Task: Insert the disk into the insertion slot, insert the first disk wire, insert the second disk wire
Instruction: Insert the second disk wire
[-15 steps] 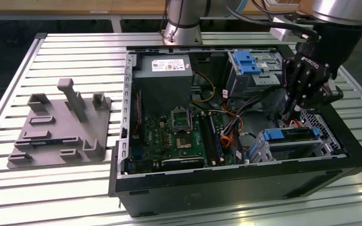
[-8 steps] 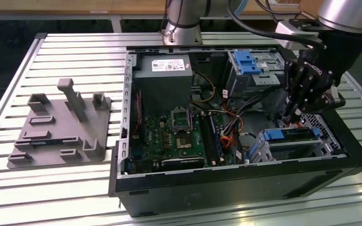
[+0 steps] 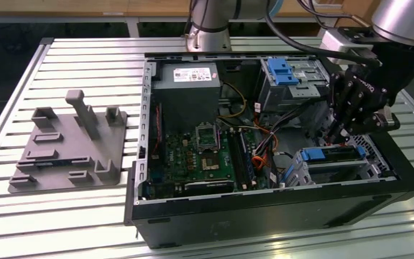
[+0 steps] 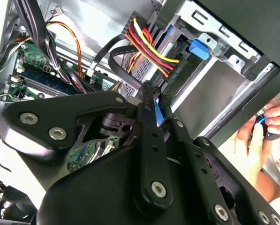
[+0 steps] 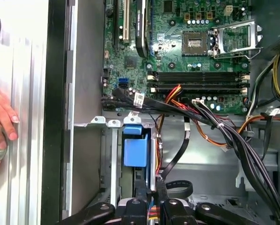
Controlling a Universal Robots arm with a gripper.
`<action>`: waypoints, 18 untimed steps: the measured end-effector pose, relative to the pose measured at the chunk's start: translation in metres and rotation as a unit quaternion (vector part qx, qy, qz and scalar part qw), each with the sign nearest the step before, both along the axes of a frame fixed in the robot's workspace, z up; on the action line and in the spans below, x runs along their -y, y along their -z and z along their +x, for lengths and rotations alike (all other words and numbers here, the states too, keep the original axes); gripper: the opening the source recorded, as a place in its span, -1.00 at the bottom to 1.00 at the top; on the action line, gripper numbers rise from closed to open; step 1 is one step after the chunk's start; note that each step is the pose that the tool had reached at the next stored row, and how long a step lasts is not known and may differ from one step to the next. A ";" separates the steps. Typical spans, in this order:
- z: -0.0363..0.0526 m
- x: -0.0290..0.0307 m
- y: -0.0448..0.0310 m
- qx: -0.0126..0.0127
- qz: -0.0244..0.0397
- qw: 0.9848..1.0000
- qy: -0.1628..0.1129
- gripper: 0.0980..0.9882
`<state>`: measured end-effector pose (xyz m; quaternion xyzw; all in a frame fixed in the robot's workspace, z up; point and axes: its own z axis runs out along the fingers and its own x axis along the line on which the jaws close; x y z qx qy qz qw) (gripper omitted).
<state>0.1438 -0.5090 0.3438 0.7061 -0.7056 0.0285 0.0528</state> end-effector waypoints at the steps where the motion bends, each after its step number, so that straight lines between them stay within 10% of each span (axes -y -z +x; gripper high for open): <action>1: 0.0011 0.0013 0.0000 0.000 0.003 1.000 0.000 -0.77; 18: 0.0024 0.0178 0.0022 0.000 0.042 0.999 0.000 -0.77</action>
